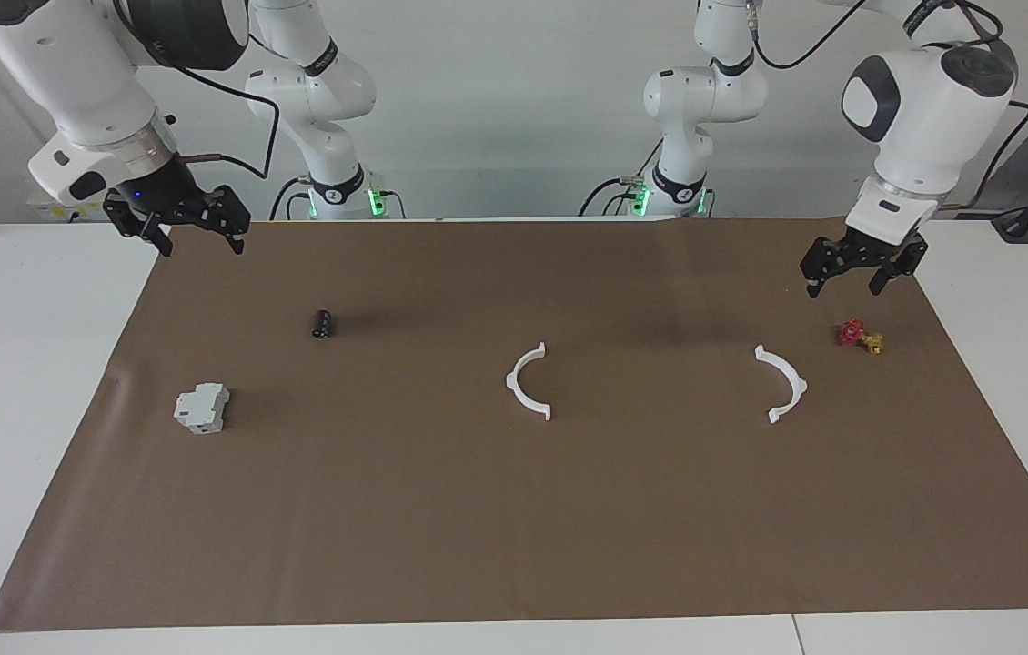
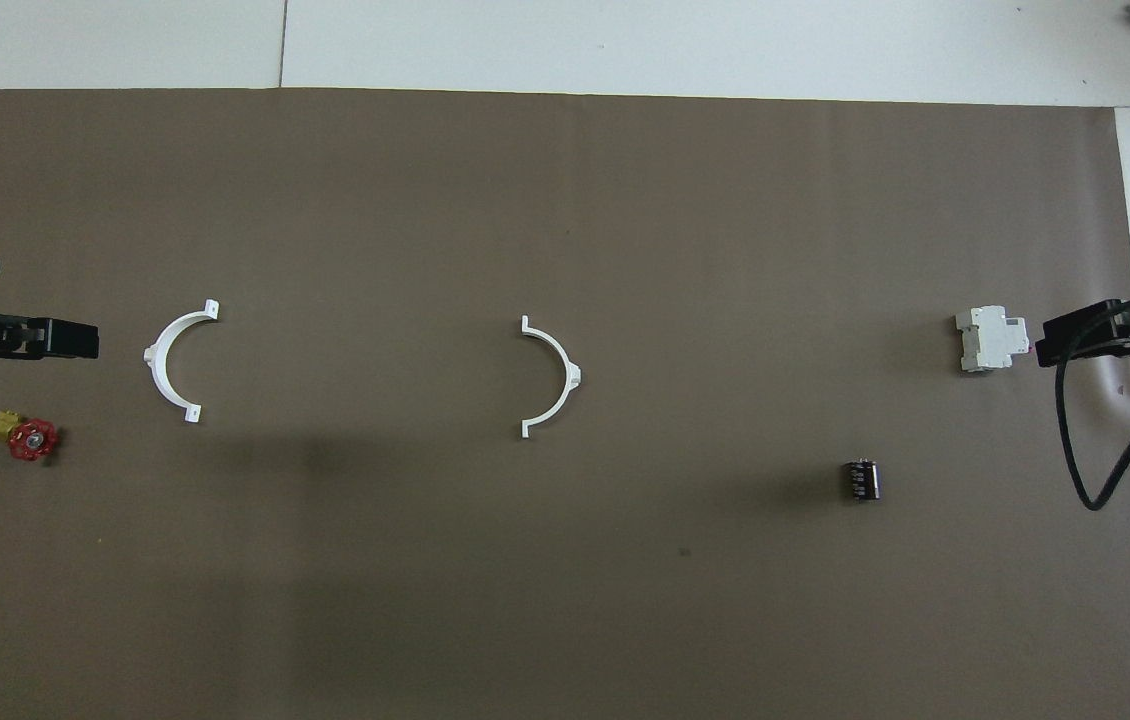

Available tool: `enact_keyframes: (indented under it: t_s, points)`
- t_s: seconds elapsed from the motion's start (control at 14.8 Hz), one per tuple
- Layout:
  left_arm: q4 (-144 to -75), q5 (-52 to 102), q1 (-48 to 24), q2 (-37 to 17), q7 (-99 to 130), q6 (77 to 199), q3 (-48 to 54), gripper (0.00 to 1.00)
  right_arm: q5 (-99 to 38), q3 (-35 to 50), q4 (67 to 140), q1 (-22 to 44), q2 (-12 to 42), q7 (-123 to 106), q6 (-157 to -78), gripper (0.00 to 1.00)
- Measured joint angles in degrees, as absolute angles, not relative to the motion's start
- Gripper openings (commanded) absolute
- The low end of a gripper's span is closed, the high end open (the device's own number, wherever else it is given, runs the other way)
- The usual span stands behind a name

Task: Assemble drain pipe with both arms
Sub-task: 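Reach the left gripper to the other white half-ring and grasp it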

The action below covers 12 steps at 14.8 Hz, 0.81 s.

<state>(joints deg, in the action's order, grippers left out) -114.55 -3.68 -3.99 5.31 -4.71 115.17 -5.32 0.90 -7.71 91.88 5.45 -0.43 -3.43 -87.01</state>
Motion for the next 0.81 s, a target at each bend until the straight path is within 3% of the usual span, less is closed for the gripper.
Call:
enact_keyframes:
  t_s: [0.27, 0.81]
  points:
    - [-123.4, -3.7, -3.7, 3.3, -4.7, 129.2, -6.8, 1.0, 1.3, -6.9, 90.0, 5.7, -0.4, -3.6, -85.9, 1.0]
    - [-126.1, -3.4, -3.6, 0.9, 14.6, 134.1, -8.2, 1.0, 1.3, -6.9, 89.8, 5.7, -0.4, -3.5, -85.6, 1.0]
